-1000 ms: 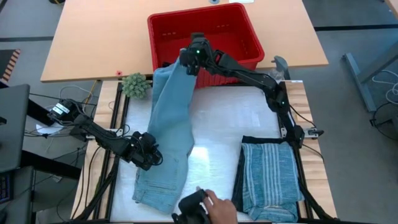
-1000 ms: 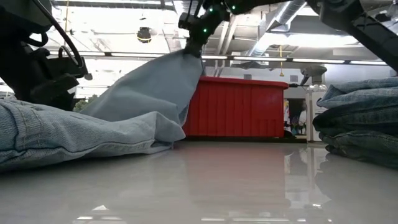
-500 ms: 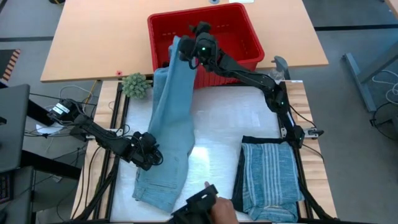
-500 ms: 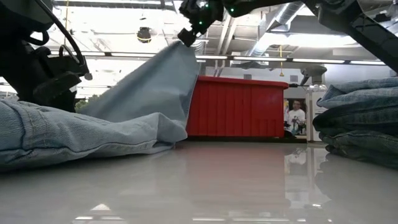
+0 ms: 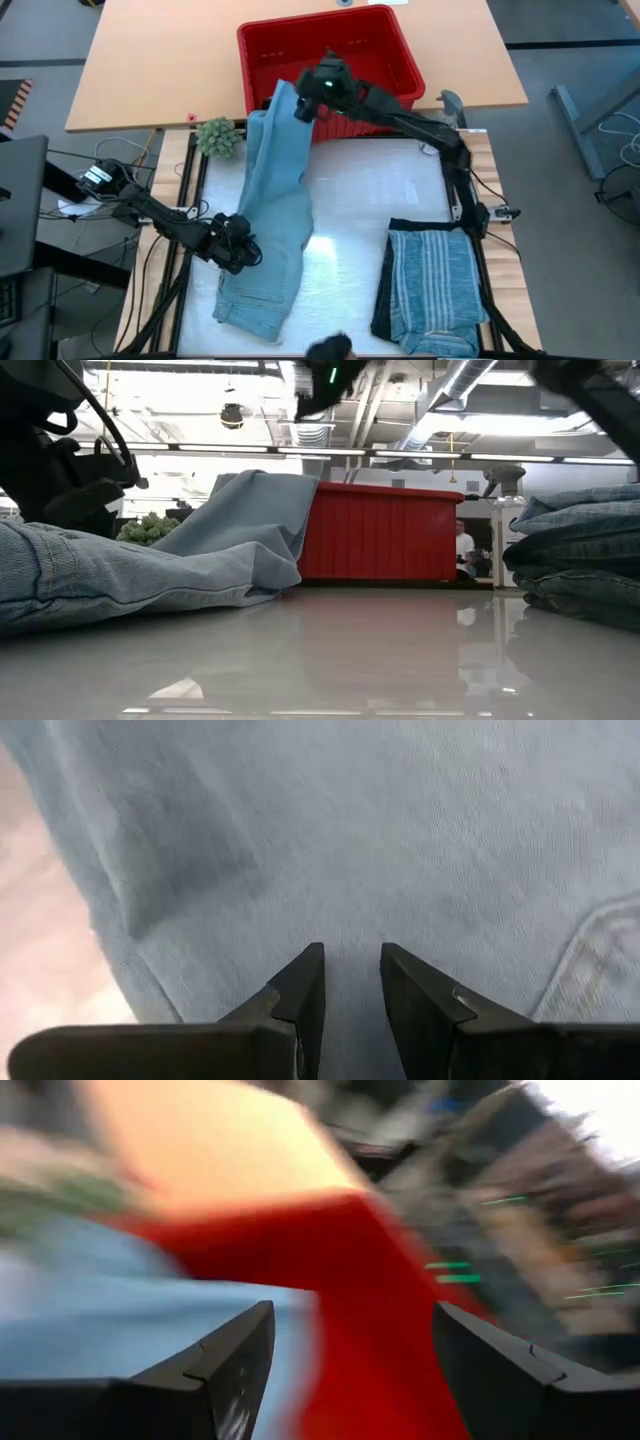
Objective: Fold Laundry from Bin
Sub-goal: Fold the light blue denim pants
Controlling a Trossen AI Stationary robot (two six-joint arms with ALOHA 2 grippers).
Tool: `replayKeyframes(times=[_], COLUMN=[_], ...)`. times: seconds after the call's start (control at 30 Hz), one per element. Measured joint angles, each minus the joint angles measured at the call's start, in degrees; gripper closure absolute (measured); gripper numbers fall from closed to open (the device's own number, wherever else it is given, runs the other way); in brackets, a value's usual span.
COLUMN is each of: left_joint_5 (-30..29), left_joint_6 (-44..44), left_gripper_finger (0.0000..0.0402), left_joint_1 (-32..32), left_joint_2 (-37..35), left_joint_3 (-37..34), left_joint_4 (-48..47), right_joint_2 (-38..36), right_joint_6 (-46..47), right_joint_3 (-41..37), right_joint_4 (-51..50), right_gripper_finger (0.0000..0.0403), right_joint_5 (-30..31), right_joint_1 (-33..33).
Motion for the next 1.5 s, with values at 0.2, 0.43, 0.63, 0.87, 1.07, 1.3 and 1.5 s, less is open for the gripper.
replayKeyframes(times=[0.2,0.43,0.63,0.87,1.07,1.3,1.5], left_joint_5=[-1.04,-0.83,-18.46,-22.15,-19.49,-7.41,-1.85], left_joint_6=[-1.78,0.53,-2.78,-9.4,11.5,26.19,34.06], left_gripper_finger=[0.0313,0.0313,0.0314,0.0304,0.0249,0.0188,0.0173], left_joint_1=[-1.16,-1.37,-1.06,10.76,19.26,32.21,40.85], left_joint_2=[0.0,-1.0,-8.36,-20.01,-24.63,-20.39,-14.68], left_joint_3=[-0.5,-0.24,4.49,6.8,6.87,6.86,6.85], left_joint_4=[1.81,15.36,9.98,-17.31,-5.24,2.07,8.76], right_joint_2=[-4.97,-5.48,-9.28,-22.02,-29.76,-35.2,-38.67], right_joint_6=[32.97,42.99,46.75,49.73,49.81,49.84,49.84], right_joint_3=[-0.75,-13.55,-29.12,-38.95,-44.37,-48.98,-52.32], right_joint_4=[-21.49,-20.82,-10.9,-6.34,-6.03,-7.08,-6.72], right_gripper_finger=[0.0111,0.0112,0.0112,0.0112,0.0112,0.0112,0.0112], right_joint_5=[-22.94,-26.35,-26.2,-22.66,-17.4,-16.7,-16.68], right_joint_1=[-0.11,2.13,6.34,6.75,8.26,10.08,12.54])
